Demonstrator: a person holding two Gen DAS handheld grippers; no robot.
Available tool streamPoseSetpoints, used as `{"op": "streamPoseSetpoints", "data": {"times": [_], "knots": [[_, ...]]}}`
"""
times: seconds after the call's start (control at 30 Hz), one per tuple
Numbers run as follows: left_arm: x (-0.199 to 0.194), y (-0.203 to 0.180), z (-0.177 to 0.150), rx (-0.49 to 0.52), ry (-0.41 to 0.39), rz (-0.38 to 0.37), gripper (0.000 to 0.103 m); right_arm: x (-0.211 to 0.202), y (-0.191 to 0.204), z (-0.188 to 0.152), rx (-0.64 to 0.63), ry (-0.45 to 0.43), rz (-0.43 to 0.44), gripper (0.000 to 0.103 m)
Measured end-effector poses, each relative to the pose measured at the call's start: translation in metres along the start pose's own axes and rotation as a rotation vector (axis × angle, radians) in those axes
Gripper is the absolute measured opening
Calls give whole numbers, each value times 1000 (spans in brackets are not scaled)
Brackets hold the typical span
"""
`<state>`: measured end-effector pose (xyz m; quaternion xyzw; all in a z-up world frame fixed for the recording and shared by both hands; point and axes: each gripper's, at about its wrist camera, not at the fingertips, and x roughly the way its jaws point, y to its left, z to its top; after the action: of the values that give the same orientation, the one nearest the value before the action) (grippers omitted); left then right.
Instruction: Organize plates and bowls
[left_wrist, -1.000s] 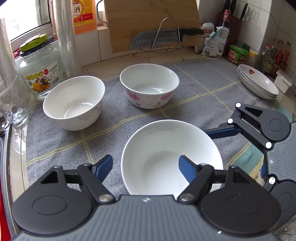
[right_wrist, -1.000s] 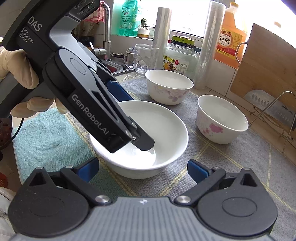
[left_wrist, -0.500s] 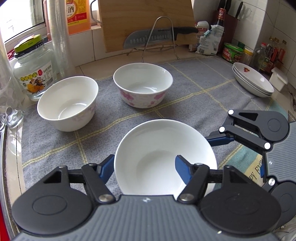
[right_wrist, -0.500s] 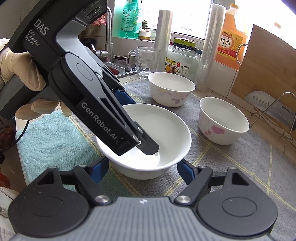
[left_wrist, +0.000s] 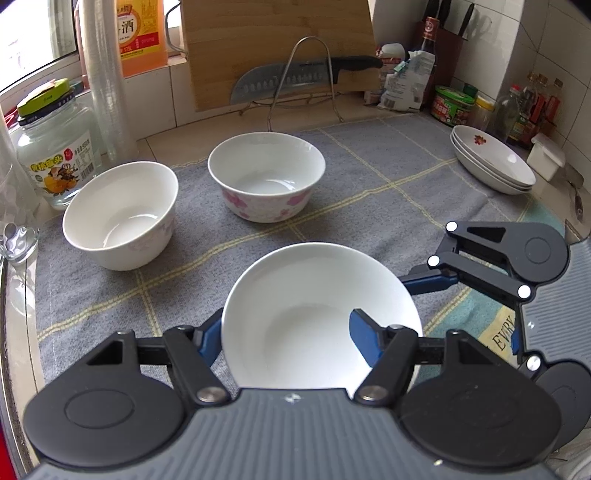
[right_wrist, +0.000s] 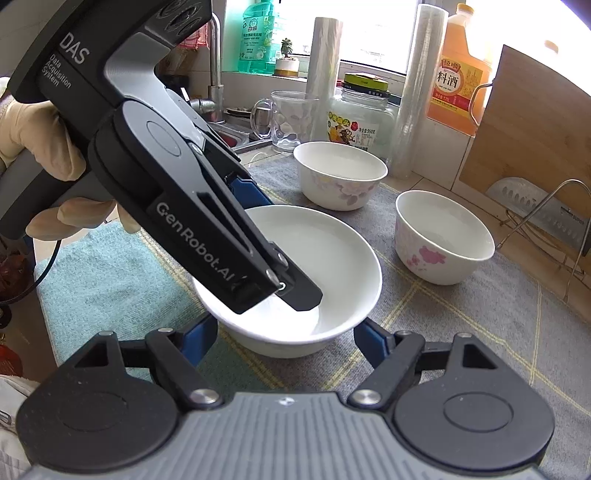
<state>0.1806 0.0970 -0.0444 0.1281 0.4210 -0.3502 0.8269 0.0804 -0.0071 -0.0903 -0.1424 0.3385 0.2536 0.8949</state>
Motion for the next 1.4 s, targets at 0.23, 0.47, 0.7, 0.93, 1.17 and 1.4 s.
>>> {"op": "streamPoseSetpoints", "data": {"times": [0.23, 0.47, 0.7, 0.93, 1.17, 1.4], "knots": [[6, -25, 15, 44, -11, -46, 69, -20, -13, -10, 27, 8, -31, 84], [24, -61, 38, 104, -23, -104, 69, -45, -38, -28, 74, 23, -98, 84], [45, -95, 61, 167, -24, -159, 69, -67, -67, -49, 123, 41, -167, 84], [61, -118, 76, 199, -28, -190, 69, -81, -91, -66, 159, 57, -207, 84], [77, -128, 86, 209, -27, -198, 69, -85, -110, -76, 189, 65, -220, 84], [89, -133, 90, 198, -21, -200, 69, -78, -125, -81, 224, 81, -218, 84]]}}
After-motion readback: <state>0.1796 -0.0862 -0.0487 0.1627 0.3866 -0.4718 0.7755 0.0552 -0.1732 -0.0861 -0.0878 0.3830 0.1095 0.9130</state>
